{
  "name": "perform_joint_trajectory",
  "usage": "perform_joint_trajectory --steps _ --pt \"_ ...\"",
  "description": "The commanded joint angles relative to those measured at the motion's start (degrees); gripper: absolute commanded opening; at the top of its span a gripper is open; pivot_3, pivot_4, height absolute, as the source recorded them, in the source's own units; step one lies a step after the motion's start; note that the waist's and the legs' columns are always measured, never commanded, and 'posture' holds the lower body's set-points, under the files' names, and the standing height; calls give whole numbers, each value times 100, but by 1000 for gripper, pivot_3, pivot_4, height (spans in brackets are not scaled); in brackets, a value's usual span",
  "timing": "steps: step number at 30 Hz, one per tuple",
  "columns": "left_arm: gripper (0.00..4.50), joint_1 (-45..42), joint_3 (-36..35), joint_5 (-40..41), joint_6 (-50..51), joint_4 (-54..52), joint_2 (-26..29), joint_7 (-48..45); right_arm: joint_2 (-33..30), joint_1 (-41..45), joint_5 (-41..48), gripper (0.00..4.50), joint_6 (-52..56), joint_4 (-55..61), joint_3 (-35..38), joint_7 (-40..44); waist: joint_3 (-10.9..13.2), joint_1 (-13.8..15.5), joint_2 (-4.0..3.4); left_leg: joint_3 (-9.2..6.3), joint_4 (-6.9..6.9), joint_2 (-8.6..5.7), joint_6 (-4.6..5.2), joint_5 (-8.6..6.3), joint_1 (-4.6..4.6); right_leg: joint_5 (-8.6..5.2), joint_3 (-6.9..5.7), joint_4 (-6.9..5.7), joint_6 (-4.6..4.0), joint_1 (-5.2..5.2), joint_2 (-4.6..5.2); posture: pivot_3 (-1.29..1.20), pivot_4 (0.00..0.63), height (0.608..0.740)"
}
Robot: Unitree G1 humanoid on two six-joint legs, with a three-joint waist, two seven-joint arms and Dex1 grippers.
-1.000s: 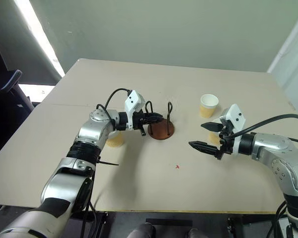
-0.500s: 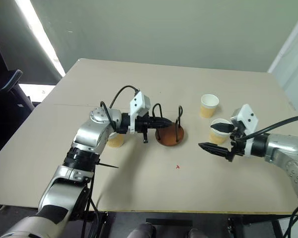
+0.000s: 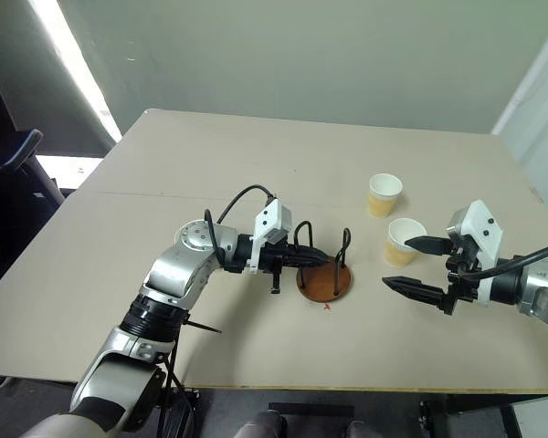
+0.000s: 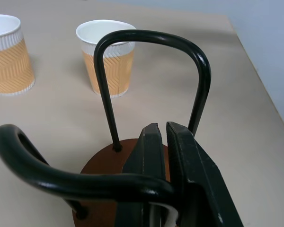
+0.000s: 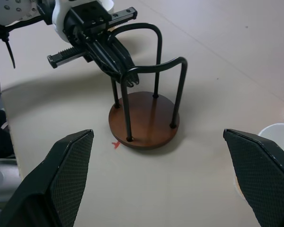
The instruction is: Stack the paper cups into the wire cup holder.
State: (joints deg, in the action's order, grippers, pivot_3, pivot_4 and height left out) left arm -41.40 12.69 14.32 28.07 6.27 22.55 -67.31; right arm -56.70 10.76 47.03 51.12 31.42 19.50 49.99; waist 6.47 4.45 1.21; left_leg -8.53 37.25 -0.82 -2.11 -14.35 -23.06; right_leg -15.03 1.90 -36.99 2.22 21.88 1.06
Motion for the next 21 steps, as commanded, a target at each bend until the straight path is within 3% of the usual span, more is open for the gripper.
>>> perform_joint_trajectory --steps 1,7,11,20,21 --pt "28 114 46 157 62 -372 -29 42 -123 29 78 4500 -10 121 260 -57 0 0 0 0 0 0 1 -1 0 0 0 0 0 0 0 0 150 740" --pt "28 397 300 40 45 -581 114 -10 -127 116 60 4500 -53 57 162 -47 0 -1 0 1 4 0 4 -2 11 0 2 2 1 -6 0 0 150 740" --pt "1168 600 476 25 37 -752 253 -64 -103 186 38 4500 -76 23 82 -44 -1 -4 -2 6 4 0 6 -4 19 -1 8 4 2 -9 0 0 150 740" --pt "4425 640 565 -109 -180 -767 465 -20 -42 238 35 4500 -91 21 -16 -70 -1 -5 -2 5 9 0 8 -4 16 -1 7 3 2 -8 0 0 150 740" --pt "4474 640 560 -123 -198 -765 483 -25 -39 246 37 4500 -91 18 -22 -70 -1 -5 -2 5 9 0 8 -5 17 -1 7 2 2 -8 0 0 150 740"
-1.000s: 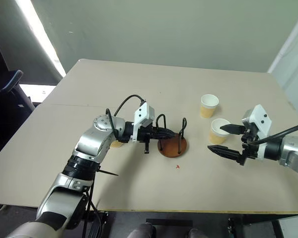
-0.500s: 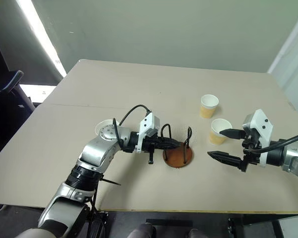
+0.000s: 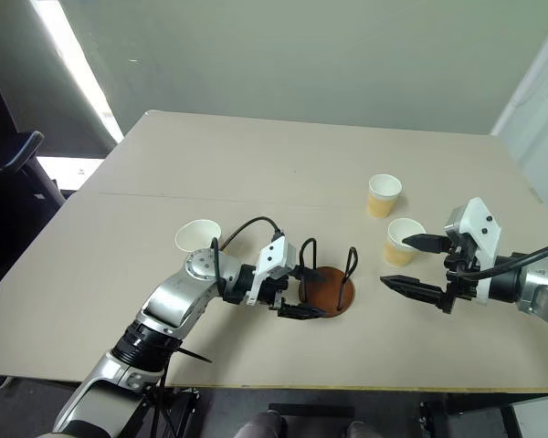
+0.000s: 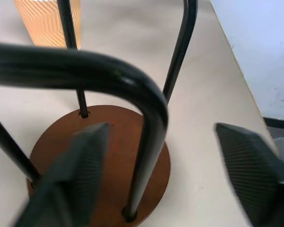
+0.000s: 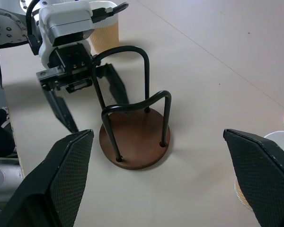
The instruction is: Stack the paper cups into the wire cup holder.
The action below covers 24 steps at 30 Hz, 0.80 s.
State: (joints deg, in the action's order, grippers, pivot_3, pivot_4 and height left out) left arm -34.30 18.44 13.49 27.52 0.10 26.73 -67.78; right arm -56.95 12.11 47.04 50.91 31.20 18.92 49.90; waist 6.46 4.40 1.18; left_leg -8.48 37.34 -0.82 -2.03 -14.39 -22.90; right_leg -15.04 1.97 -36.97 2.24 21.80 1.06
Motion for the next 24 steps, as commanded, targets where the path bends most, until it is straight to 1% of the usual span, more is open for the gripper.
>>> perform_joint_trajectory --steps 1,7,11,15,24 --pt "4474 -64 -23 -39 -151 -157 88 12 -13 109 37 4500 -70 43 37 -62 0 0 0 0 0 0 0 0 0 0 0 0 0 0 0 0 150 740" --pt "4474 -61 -137 19 -182 -200 308 -13 -16 112 2 4500 -110 -12 -1 -27 0 0 0 0 0 0 1 -1 -1 0 0 1 0 0 0 0 150 740" --pt "4474 -47 -416 163 -216 -316 602 -81 -21 151 -44 4500 -174 -89 -84 11 0 -1 0 0 0 1 1 -1 -1 0 0 -1 0 2 0 0 150 740" --pt "4474 -111 -597 175 -258 -256 769 -79 -47 216 -66 4500 -227 -164 -157 52 0 -6 0 0 0 0 1 -1 -1 0 0 0 0 2 0 0 150 740" --pt "4474 -268 -821 185 -328 -149 951 -89 -64 354 -137 4500 -302 -285 -288 134 0 -16 0 -1 0 1 3 -2 -2 0 1 1 0 2 0 0 150 740"
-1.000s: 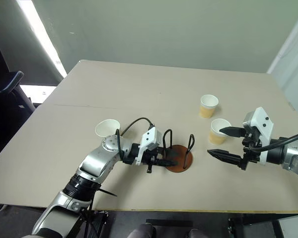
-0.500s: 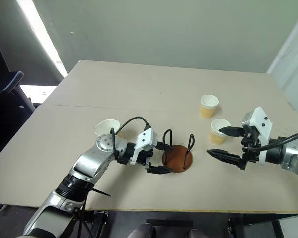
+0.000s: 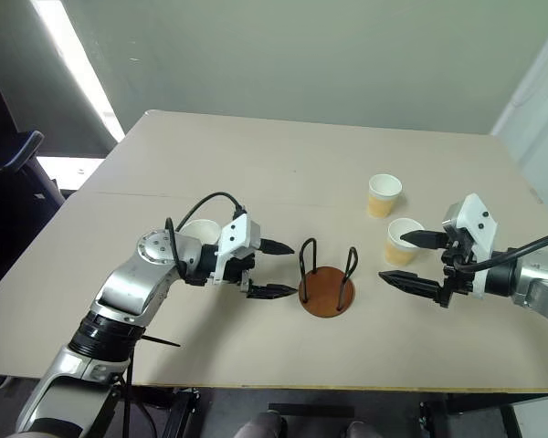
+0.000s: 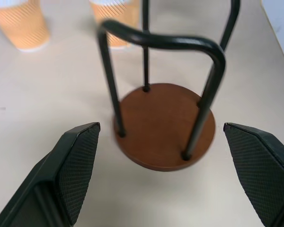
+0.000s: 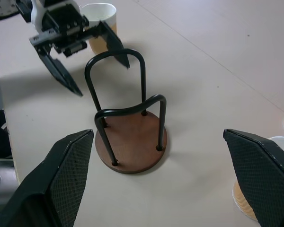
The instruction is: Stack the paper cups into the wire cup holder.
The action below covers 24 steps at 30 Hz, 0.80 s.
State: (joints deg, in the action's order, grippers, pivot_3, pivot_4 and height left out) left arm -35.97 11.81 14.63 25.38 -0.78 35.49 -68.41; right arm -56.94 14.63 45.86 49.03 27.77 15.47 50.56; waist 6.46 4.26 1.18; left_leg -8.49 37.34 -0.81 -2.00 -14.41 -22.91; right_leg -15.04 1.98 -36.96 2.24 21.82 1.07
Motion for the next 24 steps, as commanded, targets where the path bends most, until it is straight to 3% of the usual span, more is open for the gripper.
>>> perform_joint_trajectory --steps 1,8,18,24 --pt "4474 -106 -154 49 -142 -62 111 -45 -68 106 -21 4500 -119 51 50 73 0 -3 0 0 0 0 0 0 0 0 0 0 0 0 0 0 150 740" --pt "4474 -269 -220 47 -377 -66 451 -260 -108 157 -44 4500 -160 18 37 103 0 -9 0 -1 -1 0 0 0 -3 0 0 1 0 2 0 0 150 740" --pt "4474 -479 -581 517 -121 -121 518 -339 -88 381 -138 4500 -227 -146 13 117 0 -18 0 -1 -1 1 1 -1 -5 0 0 1 0 4 0 0 150 740" --pt "4474 -770 -1142 1010 222 100 636 -271 -29 654 -183 4500 -250 -285 -73 71 0 -19 -1 -2 -1 3 0 -1 -9 0 -2 -1 -1 10 0 0 150 740"
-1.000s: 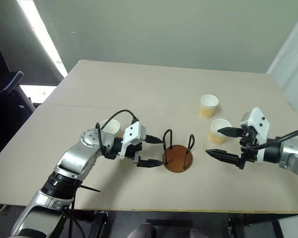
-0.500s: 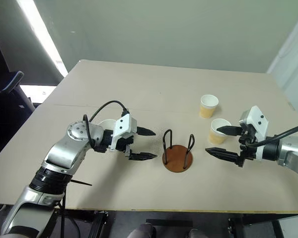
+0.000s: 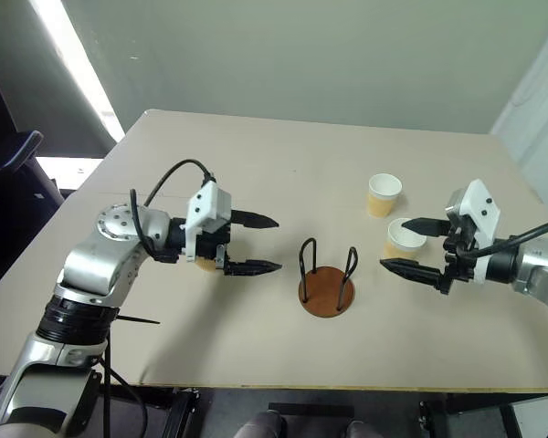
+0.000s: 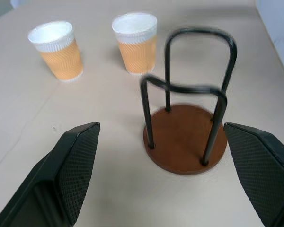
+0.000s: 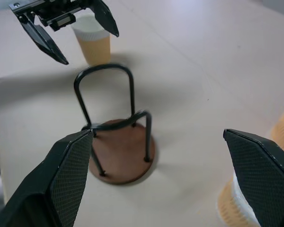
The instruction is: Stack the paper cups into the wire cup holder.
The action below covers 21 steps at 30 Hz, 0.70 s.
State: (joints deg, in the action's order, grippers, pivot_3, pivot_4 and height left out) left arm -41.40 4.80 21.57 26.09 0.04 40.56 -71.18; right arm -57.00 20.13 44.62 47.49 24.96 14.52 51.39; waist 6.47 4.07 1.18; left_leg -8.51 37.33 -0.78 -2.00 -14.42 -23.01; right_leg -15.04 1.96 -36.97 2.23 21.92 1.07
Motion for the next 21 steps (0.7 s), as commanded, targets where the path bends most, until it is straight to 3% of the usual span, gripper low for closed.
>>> perform_joint_trajectory --steps 1,9,21 --pt "4474 -285 -561 399 219 95 158 31 -21 127 -79 4500 -108 -24 9 -8 0 0 0 0 -1 0 0 0 0 0 0 1 0 0 0 0 150 740" --pt "4474 -474 -1000 475 257 538 384 207 49 553 -424 4500 -342 -417 -238 -22 1 -2 -1 1 -7 1 0 0 -3 0 1 3 0 3 0 0 150 740" --pt "4474 -527 -1026 526 197 612 333 318 381 2398 -2053 4500 -1537 -2305 -1712 537 1 -15 -2 -2 -9 4 2 -1 -14 1 -1 -5 -1 14 0 0 150 740"
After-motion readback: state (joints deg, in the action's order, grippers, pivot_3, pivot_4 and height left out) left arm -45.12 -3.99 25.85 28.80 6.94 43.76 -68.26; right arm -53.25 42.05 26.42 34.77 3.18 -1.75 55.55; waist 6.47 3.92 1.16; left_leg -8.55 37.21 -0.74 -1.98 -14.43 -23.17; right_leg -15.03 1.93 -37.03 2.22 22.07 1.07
